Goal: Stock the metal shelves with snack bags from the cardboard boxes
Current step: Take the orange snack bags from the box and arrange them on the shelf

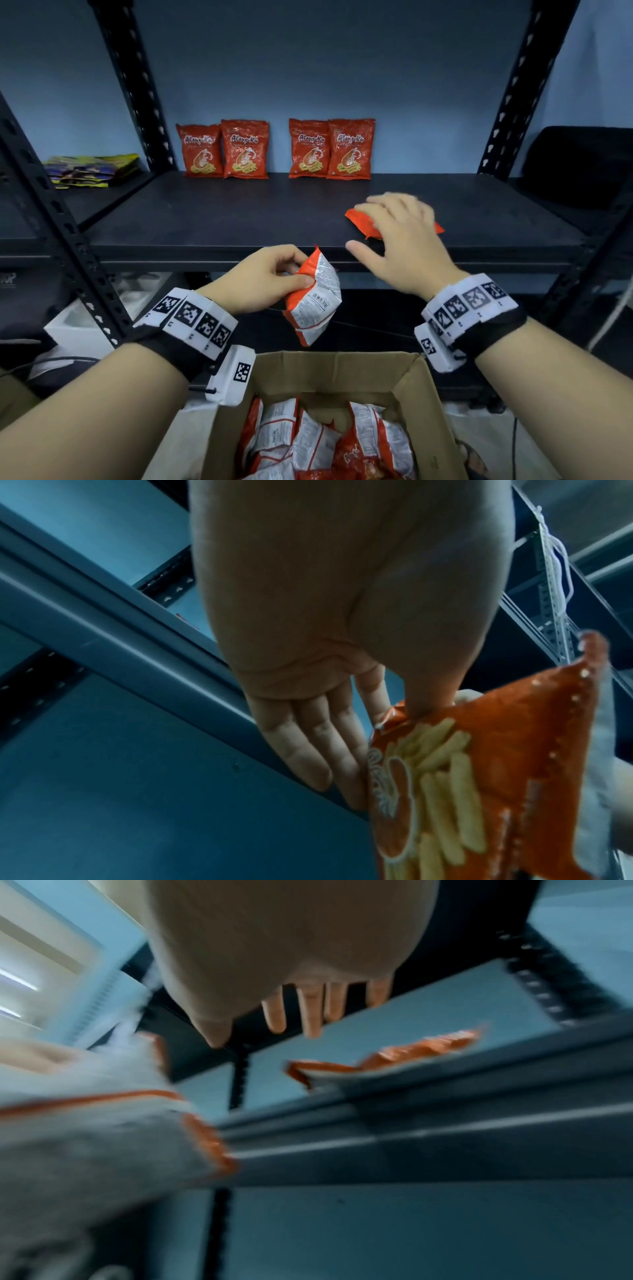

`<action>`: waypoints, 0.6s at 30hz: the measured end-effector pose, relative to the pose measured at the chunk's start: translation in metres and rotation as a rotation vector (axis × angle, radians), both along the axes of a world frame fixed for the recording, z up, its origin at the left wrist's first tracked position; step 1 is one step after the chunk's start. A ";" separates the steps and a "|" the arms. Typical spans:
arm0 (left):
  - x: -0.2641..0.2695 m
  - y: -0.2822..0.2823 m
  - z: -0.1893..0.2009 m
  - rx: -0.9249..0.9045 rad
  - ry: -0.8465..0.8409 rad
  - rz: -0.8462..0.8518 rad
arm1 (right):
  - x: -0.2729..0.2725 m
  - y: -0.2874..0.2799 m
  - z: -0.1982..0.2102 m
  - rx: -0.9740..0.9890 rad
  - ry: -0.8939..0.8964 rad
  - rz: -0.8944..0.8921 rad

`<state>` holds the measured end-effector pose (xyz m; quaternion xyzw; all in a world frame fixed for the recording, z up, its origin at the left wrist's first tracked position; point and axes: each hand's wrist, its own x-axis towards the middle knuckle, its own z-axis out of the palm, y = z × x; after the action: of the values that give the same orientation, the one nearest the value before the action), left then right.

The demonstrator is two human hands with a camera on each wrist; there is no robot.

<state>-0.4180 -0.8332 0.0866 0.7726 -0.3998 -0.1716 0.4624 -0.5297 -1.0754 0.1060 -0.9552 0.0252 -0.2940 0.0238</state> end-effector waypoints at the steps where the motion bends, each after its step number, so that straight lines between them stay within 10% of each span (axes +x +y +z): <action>1: -0.001 -0.002 0.003 -0.014 0.033 -0.001 | -0.003 0.008 0.001 0.076 -0.004 0.104; 6: -0.006 -0.004 0.010 -0.045 0.118 -0.043 | -0.010 0.039 -0.008 0.606 0.214 0.364; 18: -0.017 0.000 0.023 -0.162 0.378 0.053 | -0.005 0.048 -0.013 0.895 0.003 0.304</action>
<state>-0.4350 -0.8328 0.1096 0.6971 -0.2978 -0.2686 0.5944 -0.5349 -1.0274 0.0927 -0.8444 0.0093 -0.2462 0.4757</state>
